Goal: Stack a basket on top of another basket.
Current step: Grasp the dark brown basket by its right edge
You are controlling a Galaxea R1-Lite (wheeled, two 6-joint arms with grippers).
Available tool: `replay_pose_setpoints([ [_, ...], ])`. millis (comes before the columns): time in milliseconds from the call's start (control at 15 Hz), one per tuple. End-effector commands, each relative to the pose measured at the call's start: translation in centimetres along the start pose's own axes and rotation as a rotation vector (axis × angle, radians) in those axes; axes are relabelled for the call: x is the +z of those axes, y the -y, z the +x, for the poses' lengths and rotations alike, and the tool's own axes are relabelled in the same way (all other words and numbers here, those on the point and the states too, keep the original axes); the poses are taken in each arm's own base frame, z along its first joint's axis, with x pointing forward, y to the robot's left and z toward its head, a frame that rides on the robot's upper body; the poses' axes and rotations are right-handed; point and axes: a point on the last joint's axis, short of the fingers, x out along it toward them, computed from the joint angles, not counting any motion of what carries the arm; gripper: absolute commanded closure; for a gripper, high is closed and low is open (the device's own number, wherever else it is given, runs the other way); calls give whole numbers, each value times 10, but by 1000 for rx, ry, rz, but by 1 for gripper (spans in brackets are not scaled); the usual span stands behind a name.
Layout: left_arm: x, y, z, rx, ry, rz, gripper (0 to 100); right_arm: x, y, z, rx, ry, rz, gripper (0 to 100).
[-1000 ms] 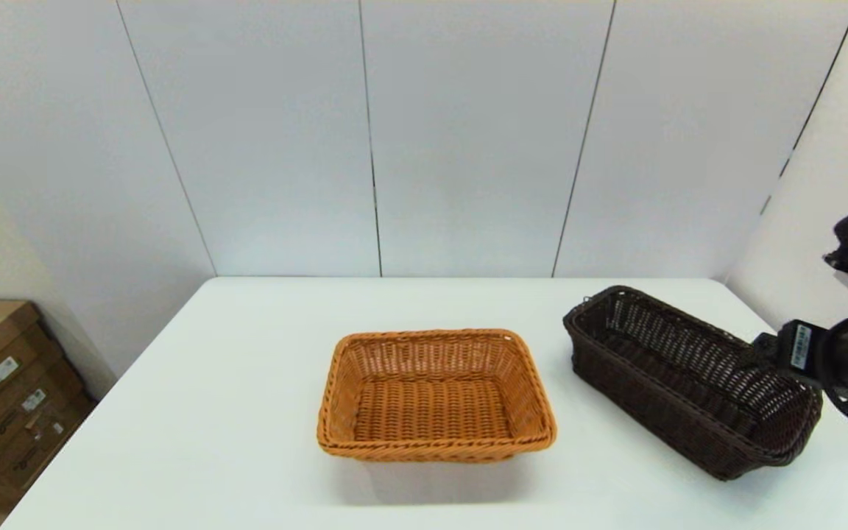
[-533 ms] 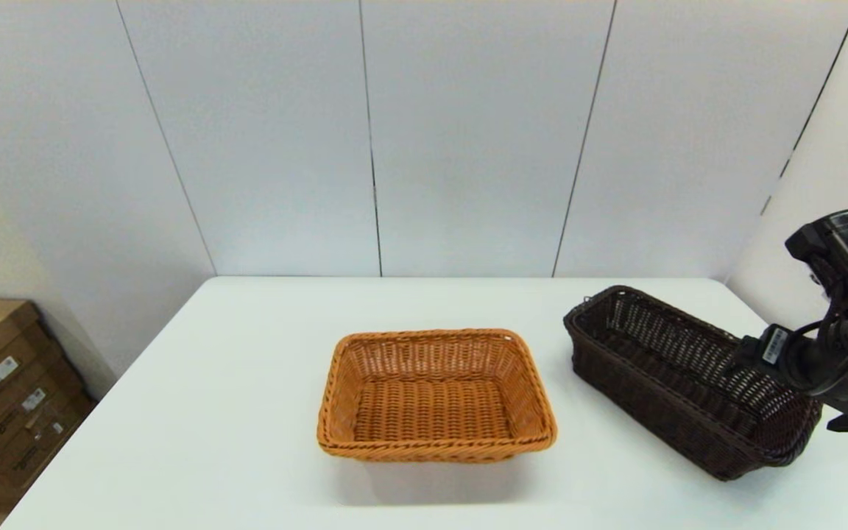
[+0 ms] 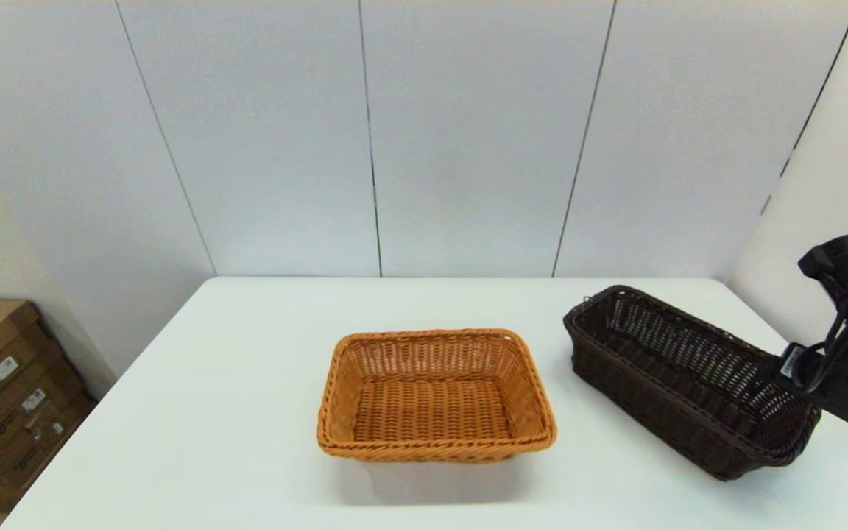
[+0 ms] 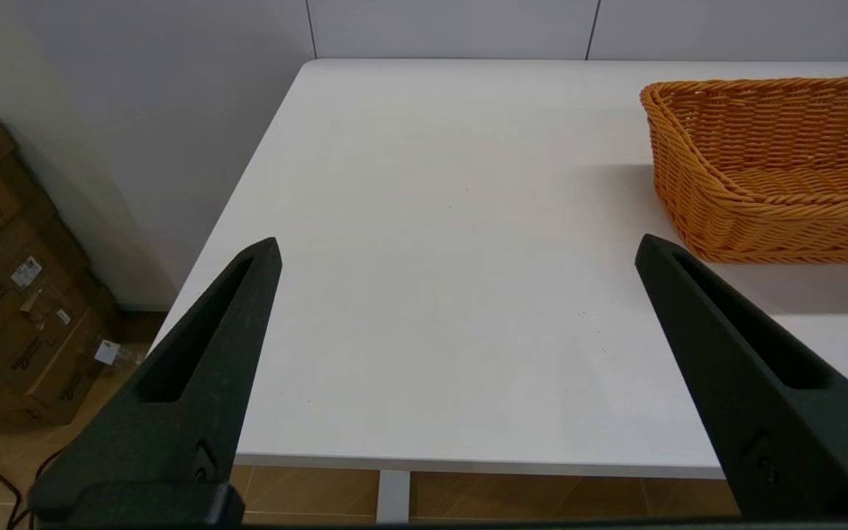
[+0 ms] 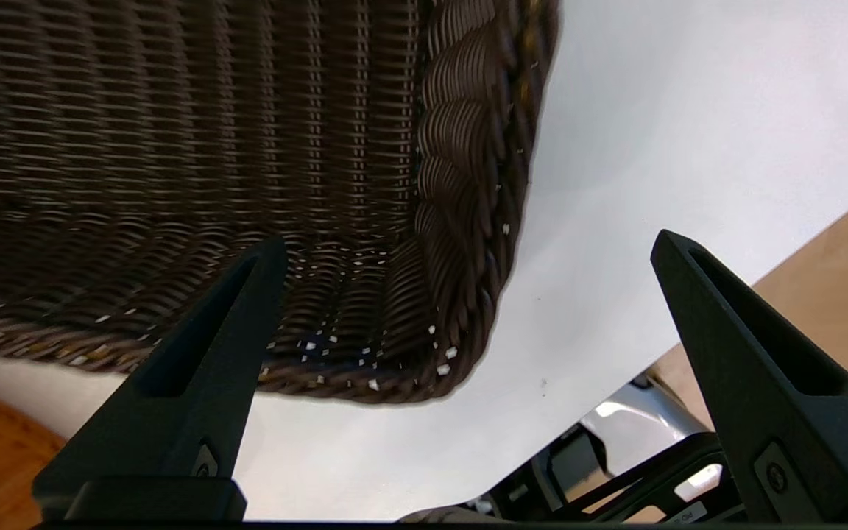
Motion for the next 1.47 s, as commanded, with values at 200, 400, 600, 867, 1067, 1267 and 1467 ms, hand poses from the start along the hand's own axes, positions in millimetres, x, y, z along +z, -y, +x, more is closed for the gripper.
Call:
replay_pose_setpoints([
  [200, 0, 0, 0, 1, 1, 0, 0, 5, -4, 35, -64, -85, 13, 0],
  [400, 0, 0, 0, 1, 1, 0, 0, 7, -7, 50, -67, -121, 32, 0],
  [600, 0, 0, 0, 1, 1, 0, 0, 12, -7, 59, -58, -153, 84, 0],
  [867, 0, 0, 0, 1, 1, 0, 0, 24, 0, 71, -68, -174, 132, 0],
  [1067, 0, 0, 0, 1, 1, 0, 0, 26, 1, 72, -49, -185, 145, 100],
  [1267, 0, 0, 0, 1, 1, 0, 0, 27, 0, 78, -60, -199, 142, 100],
  [1467, 0, 0, 0, 1, 1, 0, 0, 29, 1, 78, -55, -201, 151, 100],
])
